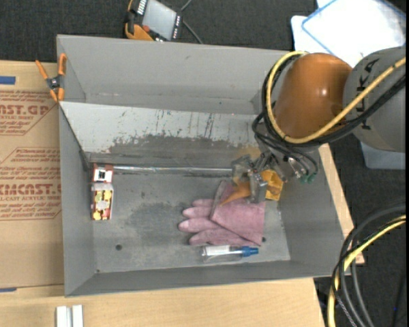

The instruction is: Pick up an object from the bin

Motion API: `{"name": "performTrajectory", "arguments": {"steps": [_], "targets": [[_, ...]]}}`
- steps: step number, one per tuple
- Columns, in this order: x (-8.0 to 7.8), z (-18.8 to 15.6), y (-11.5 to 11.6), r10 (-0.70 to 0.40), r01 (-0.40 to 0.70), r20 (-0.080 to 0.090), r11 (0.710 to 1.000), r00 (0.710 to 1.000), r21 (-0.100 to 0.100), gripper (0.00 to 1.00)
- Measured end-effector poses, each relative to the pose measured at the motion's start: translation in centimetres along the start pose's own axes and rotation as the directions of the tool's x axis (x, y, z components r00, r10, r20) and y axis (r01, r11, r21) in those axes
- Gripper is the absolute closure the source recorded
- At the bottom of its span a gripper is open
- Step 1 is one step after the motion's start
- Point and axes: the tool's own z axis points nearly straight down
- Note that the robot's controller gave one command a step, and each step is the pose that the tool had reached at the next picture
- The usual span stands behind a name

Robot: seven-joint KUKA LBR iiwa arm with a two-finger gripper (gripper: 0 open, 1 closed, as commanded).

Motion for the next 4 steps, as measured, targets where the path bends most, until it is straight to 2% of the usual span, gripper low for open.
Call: {"name": "performTrajectory", "arguments": {"steps": [1, 2, 3, 4], "targets": [[1.7, -1.1, 0.1, 0.128, -0.128, 0.006, 0.992, 0.992, 0.000, 0.00], [-0.4, -5.4, 0.3, 0.018, -0.018, 0.001, 1.000, 1.000, -0.001, 0.00], [2.3, -11.3, 0.8, 0.113, -0.113, 0.009, 0.994, 0.994, 0.001, 0.00], [0.9, -21.7, 1.9, 0.055, -0.055, 0.001, 0.998, 0.998, -0.003, 0.00]]}}
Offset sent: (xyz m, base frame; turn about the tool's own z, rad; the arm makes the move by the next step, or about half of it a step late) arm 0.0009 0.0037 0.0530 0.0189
